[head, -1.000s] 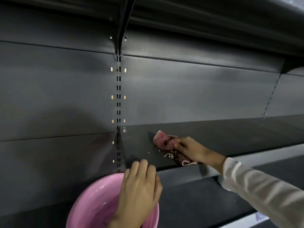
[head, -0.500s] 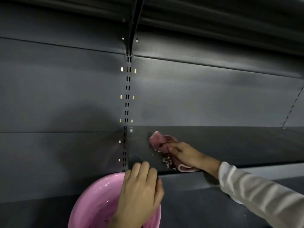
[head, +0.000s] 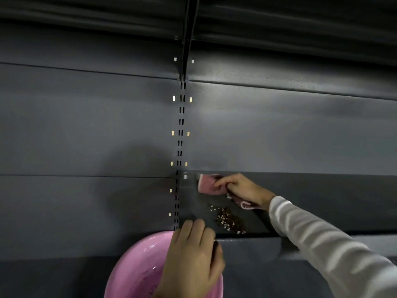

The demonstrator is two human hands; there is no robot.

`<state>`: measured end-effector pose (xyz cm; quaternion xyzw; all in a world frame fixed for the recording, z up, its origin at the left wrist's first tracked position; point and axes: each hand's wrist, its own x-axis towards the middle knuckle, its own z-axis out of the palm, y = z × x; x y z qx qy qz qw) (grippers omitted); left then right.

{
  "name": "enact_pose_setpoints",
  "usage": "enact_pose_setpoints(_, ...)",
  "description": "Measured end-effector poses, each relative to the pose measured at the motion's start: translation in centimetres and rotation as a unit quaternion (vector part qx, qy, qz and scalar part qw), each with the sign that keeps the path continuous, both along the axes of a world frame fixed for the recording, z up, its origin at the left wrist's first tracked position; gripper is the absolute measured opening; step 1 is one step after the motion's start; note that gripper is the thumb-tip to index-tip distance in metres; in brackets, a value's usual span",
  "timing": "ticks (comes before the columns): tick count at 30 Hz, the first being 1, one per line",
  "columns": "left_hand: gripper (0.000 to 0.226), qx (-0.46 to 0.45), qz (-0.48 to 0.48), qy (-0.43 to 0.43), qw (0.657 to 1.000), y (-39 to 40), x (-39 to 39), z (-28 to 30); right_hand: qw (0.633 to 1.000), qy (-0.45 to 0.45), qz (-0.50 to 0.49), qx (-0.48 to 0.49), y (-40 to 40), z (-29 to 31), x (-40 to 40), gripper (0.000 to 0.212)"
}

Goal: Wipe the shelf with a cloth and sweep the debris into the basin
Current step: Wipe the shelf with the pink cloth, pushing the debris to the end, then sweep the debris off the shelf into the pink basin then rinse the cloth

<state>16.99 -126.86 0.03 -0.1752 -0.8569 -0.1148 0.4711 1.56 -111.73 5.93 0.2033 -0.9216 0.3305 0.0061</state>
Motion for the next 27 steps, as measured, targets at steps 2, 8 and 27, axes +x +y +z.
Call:
enact_pose_setpoints(2, 0.022, 0.003, 0.003, -0.001, 1.0, 0.1, 0.1, 0.0, 0.999, -0.011, 0.041, 0.01, -0.9, -0.3, 0.6, 0.042)
enact_pose_setpoints(8, 0.021, 0.0, 0.01, -0.002, 1.0, 0.1, -0.1, -0.2, 0.996, -0.03, 0.088, 0.004, -0.2, 1.1, 1.3, 0.039)
enact_pose_setpoints(27, 0.031, 0.117, -0.053, 0.041, 0.991, -4.9, 0.4, -0.4, 0.998, 0.026, 0.025, -0.049, 2.6, 2.8, 5.1, 0.047)
